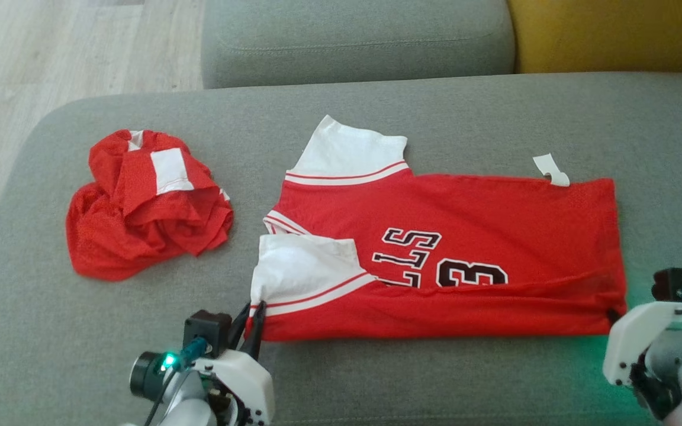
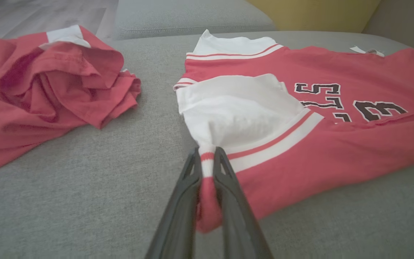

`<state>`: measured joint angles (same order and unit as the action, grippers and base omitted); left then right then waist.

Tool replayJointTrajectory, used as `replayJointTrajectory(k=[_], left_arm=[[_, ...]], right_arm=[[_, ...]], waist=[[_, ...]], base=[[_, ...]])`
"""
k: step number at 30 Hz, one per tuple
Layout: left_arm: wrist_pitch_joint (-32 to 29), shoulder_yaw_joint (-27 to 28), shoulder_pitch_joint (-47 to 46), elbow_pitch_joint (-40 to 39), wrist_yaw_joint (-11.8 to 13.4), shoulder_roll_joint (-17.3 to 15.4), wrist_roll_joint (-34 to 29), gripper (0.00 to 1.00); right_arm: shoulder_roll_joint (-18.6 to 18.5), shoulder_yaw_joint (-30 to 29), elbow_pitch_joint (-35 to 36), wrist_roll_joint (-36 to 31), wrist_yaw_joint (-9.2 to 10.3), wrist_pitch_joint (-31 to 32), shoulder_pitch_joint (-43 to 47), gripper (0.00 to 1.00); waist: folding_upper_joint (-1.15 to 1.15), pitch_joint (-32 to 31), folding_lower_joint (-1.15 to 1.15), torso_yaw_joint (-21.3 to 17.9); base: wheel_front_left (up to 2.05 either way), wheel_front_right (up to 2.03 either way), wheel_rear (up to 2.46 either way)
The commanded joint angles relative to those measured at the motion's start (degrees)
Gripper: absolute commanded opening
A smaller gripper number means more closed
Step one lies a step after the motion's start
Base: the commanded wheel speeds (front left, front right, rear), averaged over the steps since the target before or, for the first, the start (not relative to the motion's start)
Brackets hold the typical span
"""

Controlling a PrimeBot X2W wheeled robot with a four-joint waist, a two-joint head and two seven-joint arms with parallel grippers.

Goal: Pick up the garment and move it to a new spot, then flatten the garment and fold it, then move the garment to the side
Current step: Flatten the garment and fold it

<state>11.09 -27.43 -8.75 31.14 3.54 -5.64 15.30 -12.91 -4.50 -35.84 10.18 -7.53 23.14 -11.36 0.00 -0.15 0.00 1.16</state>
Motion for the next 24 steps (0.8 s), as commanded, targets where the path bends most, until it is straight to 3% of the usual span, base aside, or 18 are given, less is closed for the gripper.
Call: replayJointTrajectory(k=[1, 2, 3, 7, 8, 13, 18, 24], left_arm=[[0.0, 1.6, -2.6, -1.7, 0.4, -0.9, 0.4, 0.0], [0.0, 1.5, -2.6, -1.6, 0.5, -0.9, 0.4, 0.19], [0.1, 1.3, -2.6, -1.4, 0.7, -0.9, 0.3, 0.47], [0.4, 1.4, -3.2, -0.6, 1.2, -1.1, 0.2, 0.93], [0.6, 1.5, -3.5, -0.5, 1.4, -1.2, 0.1, 1.0], [1.9, 2.6, -5.1, -1.1, 1.9, -1.8, 0.4, 1.0], [3.0, 3.6, -8.1, -4.2, 1.4, -2.5, 0.5, 1.0], [1.1, 3.8, -17.2, -8.0, -3.3, -4.8, 1.0, 1.0]], right_arm=[[-1.5, 0.2, 2.7, -0.2, 0.04, -0.1, -1.1, 0.42], [-1.3, -0.5, 3.3, -0.7, 0.04, 0.0, -0.7, 1.0], [-1.0, -1.2, 3.9, -1.3, 0.04, 0.1, -0.4, 1.0], [0.1, -4.3, 6.6, -5.2, 0.04, -0.7, 0.0, 1.0], [0.5, -5.0, 7.2, -6.2, 0.04, -1.1, 0.0, 1.0], [2.6, -7.2, 11.1, -9.7, 0.04, -5.4, -1.0, 1.0], [4.7, -5.4, 14.5, -9.7, 0.04, -11.0, -2.8, 1.0], [5.6, -2.8, 17.9, -8.7, 0.04, -15.3, -7.0, 1.0]], waist=[[0.0, 0.1, 0.0, -0.2], [0.0, 0.2, 0.0, -0.3], [0.0, 0.3, 0.0, -0.4], [0.0, 0.9, 0.0, -1.1], [0.0, 1.1, 0.0, -1.3], [0.0, 2.1, 0.0, -2.3], [0.0, 3.7, 0.0, -3.5], [0.0, 8.1, 0.0, -4.8]], base=[[0.0, 0.0, 0.0], [0.0, 0.0, 0.0], [0.0, 0.0, 0.0], [0.0, 0.0, 0.0], [0.0, 0.0, 0.0], [0.0, 0.0, 0.0], [0.0, 0.0, 0.0], [0.0, 0.0, 0.0]])
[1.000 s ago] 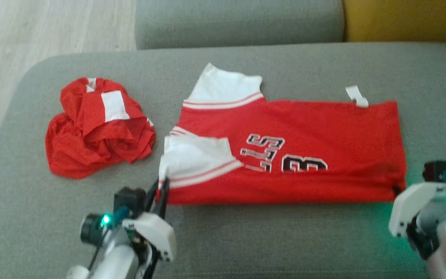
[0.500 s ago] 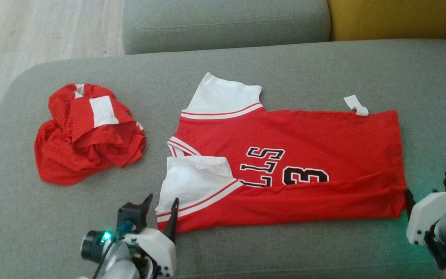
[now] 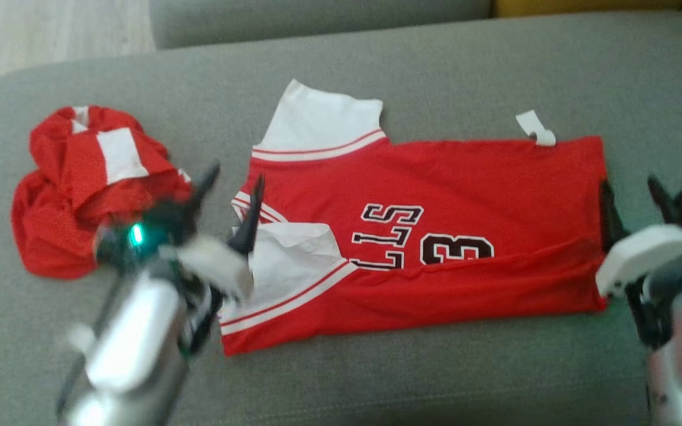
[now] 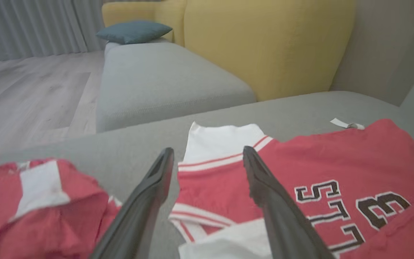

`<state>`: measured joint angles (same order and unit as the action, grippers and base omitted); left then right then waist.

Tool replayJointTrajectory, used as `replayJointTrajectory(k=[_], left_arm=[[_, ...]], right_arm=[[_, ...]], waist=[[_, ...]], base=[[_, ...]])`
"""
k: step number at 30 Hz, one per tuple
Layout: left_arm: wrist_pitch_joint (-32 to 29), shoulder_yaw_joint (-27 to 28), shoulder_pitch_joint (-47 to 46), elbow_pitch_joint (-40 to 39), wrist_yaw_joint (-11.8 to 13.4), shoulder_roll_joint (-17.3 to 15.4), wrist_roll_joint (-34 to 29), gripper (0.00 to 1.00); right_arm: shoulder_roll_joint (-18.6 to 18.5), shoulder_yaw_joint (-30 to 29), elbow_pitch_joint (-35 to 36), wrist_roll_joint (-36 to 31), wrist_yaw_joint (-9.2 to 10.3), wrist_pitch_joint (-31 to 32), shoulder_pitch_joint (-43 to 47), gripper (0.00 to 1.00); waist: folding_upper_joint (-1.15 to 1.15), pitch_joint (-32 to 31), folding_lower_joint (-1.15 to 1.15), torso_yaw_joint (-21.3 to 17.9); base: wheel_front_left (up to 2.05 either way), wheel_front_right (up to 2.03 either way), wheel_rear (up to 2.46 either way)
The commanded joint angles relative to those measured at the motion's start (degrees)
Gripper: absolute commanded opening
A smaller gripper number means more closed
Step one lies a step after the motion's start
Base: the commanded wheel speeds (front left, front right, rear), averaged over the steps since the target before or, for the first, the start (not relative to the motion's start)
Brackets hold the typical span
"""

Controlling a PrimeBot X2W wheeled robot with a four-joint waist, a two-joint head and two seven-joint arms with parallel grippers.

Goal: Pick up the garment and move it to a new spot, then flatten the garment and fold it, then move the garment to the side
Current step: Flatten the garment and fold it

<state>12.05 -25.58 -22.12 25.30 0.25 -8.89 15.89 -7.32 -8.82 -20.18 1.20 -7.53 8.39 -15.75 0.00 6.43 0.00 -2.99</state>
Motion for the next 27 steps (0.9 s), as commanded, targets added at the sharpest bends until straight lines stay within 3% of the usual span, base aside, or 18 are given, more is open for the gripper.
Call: replayJointTrajectory(k=[1, 5, 8, 12, 18, 23, 27], left_arm=[[-1.1, 1.9, -6.3, -2.5, -1.2, -2.2, 0.5, 1.0], [-9.0, 0.6, -17.0, -1.2, -6.0, -4.9, 1.8, 1.0], [-14.7, -2.1, -25.1, 1.3, -7.4, -7.6, 2.9, 1.0], [-21.2, -8.7, -33.8, 5.2, -7.7, -11.1, 7.6, 1.0], [-25.9, -16.6, -41.3, 9.5, -7.7, -16.0, 13.8, 1.0], [-26.2, -22.3, -46.1, 14.3, -7.7, -19.5, 16.8, 1.0], [-24.7, -24.9, -48.8, 17.8, -7.7, -20.3, 19.1, 1.0]], right_arm=[[-0.1, 2.0, 2.9, 0.4, 0.04, -1.0, -3.6, 1.0], [0.0, 4.2, 4.7, 1.0, 0.04, -2.0, -7.8, 1.0], [0.2, 6.4, 5.6, 1.2, 0.04, -2.1, -11.2, 1.0], [0.9, 9.0, 6.5, 1.8, 0.04, -2.2, -15.5, 1.0], [1.6, 11.4, 7.4, 2.4, 0.04, -2.6, -19.2, 1.0], [2.0, 12.6, 8.0, 3.0, 0.04, -3.1, -21.0, 1.0], [2.3, 12.9, 8.5, 3.4, 0.04, -3.3, -21.2, 1.0]], waist=[[0.0, 2.6, 0.0, -0.9], [0.0, 6.5, 0.0, -2.3], [0.0, 9.6, 0.0, -4.1], [0.0, 13.6, 0.0, -6.6], [0.0, 17.7, 0.0, -9.3], [0.0, 20.7, 0.0, -11.4], [0.0, 22.5, 0.0, -12.6]], base=[[0.0, 0.0, 0.0], [0.0, 0.0, 0.0], [0.0, 0.0, 0.0], [0.0, 0.0, 0.0], [0.0, 0.0, 0.0], [0.0, 0.0, 0.0], [0.0, 0.0, 0.0]])
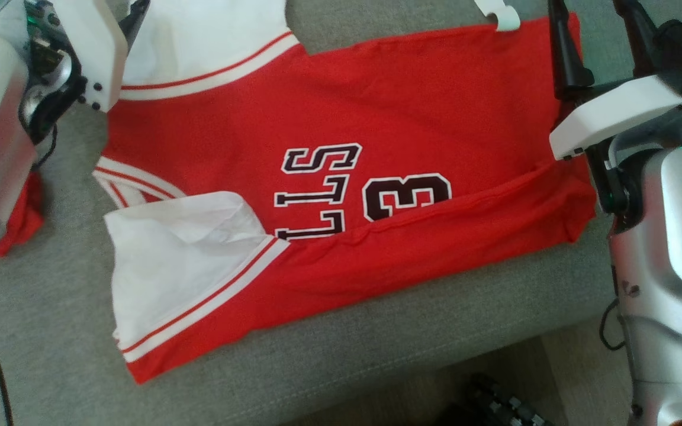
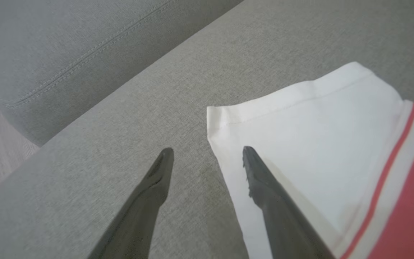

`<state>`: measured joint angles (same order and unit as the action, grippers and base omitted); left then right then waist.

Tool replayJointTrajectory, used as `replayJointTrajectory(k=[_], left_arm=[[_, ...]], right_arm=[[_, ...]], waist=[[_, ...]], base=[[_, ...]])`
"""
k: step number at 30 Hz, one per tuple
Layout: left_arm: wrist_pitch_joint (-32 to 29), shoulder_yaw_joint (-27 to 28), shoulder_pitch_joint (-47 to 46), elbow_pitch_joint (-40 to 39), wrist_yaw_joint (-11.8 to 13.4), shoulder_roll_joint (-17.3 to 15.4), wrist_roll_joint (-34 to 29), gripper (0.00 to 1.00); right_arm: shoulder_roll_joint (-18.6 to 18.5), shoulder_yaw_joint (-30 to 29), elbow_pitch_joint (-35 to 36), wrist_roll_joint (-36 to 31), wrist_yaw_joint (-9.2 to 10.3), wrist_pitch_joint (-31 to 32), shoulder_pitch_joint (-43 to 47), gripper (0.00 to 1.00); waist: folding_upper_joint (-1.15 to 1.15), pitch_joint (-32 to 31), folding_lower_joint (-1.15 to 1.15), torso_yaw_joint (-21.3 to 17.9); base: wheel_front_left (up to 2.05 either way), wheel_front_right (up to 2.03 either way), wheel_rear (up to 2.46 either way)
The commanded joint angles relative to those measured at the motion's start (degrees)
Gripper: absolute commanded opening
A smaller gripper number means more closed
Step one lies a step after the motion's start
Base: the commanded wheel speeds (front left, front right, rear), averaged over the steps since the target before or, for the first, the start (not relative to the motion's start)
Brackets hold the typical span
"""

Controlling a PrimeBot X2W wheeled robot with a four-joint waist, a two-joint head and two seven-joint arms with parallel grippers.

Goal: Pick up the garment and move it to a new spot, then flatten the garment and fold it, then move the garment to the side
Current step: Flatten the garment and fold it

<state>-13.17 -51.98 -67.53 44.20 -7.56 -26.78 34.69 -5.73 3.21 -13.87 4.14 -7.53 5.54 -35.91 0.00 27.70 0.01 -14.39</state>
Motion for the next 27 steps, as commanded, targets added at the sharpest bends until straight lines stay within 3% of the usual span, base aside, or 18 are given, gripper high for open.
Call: replayJointTrajectory(k=[1, 9, 22, 23, 24, 25, 27], left_arm=[[0.9, 0.7, -4.0, -0.4, 0.1, -2.5, 0.8, 1.0], [3.3, -2.8, -8.0, 6.0, 0.1, -1.3, 5.2, 1.0], [3.7, -10.4, -10.0, 5.3, 0.1, -0.5, 13.4, 1.0], [3.2, -11.2, -10.1, 4.8, 0.1, -0.6, 14.3, 0.83], [2.8, -12.0, -10.1, 4.3, 0.1, -0.8, 15.2, 0.33], [2.6, -12.7, -10.1, 3.6, 0.1, -0.9, 16.1, 0.0], [2.9, -13.6, -10.3, 2.9, 0.1, -1.1, 17.5, 0.0]], right_arm=[[0.8, 1.0, 2.3, 0.5, 0.04, -0.5, -1.0, 1.0], [1.5, 0.5, 2.4, 0.5, 0.04, -1.3, -0.5, 1.0], [2.2, -0.4, 0.8, 0.0, 0.04, -1.7, -0.8, 1.0], [2.3, -0.4, 0.8, 0.0, 0.04, -1.7, -0.9, 1.0], [2.3, -0.5, 0.7, 0.0, 0.04, -1.7, -1.0, 1.0], [2.3, -0.6, 0.6, -0.1, 0.04, -1.8, -1.1, 1.0], [2.3, -1.0, 0.2, -0.2, 0.04, -1.9, -1.1, 1.0]], waist=[[0.0, 1.7, -0.01, -1.4], [0.0, 3.7, -0.01, -2.3], [0.0, 4.3, -0.01, -2.9], [0.0, 4.4, -0.01, -3.0], [0.0, 4.4, -0.01, -3.0], [0.0, 4.4, -0.01, -2.9], [0.0, 4.2, -0.01, -2.6]], base=[[0.0, 0.0, 0.0], [0.0, 0.0, 0.0], [0.0, 0.0, 0.0], [0.0, 0.0, 0.0], [0.0, 0.0, 0.0], [0.0, 0.0, 0.0], [0.0, 0.0, 0.0]])
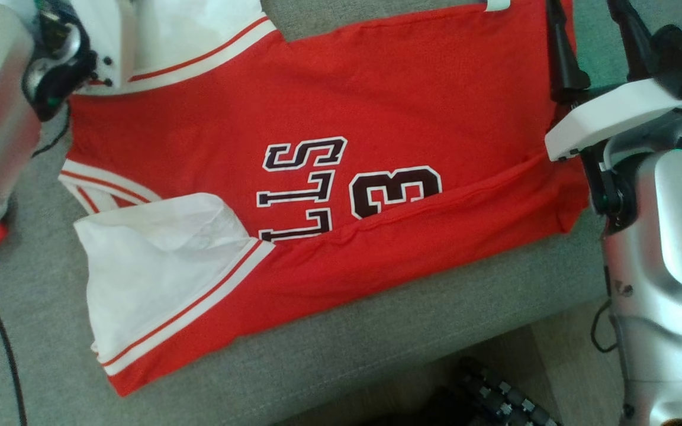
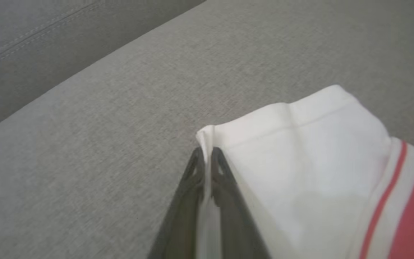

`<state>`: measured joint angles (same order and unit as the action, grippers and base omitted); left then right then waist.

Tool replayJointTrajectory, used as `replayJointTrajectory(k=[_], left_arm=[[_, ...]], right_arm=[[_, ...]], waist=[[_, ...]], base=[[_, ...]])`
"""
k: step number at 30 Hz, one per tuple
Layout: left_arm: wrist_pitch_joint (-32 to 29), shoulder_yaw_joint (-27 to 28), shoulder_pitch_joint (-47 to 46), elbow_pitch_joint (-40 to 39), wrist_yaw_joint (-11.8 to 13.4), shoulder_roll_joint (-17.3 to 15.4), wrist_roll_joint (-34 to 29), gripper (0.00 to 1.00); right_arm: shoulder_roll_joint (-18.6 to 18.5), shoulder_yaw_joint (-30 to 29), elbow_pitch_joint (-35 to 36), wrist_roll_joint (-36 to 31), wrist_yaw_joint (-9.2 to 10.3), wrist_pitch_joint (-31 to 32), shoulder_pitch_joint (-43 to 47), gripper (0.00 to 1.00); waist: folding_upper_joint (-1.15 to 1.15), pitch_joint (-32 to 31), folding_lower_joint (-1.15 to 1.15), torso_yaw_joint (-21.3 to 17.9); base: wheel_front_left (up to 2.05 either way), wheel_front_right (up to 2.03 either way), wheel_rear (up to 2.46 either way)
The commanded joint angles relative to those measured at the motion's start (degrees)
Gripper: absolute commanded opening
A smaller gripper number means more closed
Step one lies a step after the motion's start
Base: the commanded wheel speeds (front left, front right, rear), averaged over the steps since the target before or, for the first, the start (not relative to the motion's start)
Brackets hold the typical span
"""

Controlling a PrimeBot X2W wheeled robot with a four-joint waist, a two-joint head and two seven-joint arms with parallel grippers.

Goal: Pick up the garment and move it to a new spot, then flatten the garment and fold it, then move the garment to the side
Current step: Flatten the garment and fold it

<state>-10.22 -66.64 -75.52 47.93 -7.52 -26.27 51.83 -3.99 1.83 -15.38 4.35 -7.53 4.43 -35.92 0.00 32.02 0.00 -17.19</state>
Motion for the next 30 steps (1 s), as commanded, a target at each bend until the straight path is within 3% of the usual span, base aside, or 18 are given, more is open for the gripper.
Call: replayJointTrajectory(k=[1, 8, 17, 30], left_arm=[[0.5, 0.7, -2.4, -0.9, 0.0, -1.6, 1.0, 0.0], [6.9, -0.2, -2.6, -1.2, 0.0, -0.6, 2.8, 0.0], [15.0, -1.1, -0.2, -4.2, 0.0, 0.9, 5.1, 0.0], [17.2, -3.1, 3.3, -10.3, 0.0, -0.2, 6.2, 0.0]], right_arm=[[0.6, 0.1, 1.5, -0.5, 0.04, -0.8, -1.1, 1.0], [-0.6, -0.4, -0.3, 0.0, 0.04, -0.6, -1.2, 1.0], [-5.3, -0.1, -6.6, 3.0, 0.04, 2.3, -2.3, 1.0], [-12.0, -0.8, -22.9, 3.8, 0.04, 7.9, -6.5, 1.0]], waist=[[0.0, -0.4, 0.0, 0.5], [0.0, -3.2, 0.0, 3.6], [0.0, -8.8, 0.0, 10.6], [0.0, -11.0, 0.0, 16.6]], base=[[0.0, 0.0, 0.0], [0.0, 0.0, 0.0], [0.0, 0.0, 0.0], [0.0, 0.0, 0.0]])
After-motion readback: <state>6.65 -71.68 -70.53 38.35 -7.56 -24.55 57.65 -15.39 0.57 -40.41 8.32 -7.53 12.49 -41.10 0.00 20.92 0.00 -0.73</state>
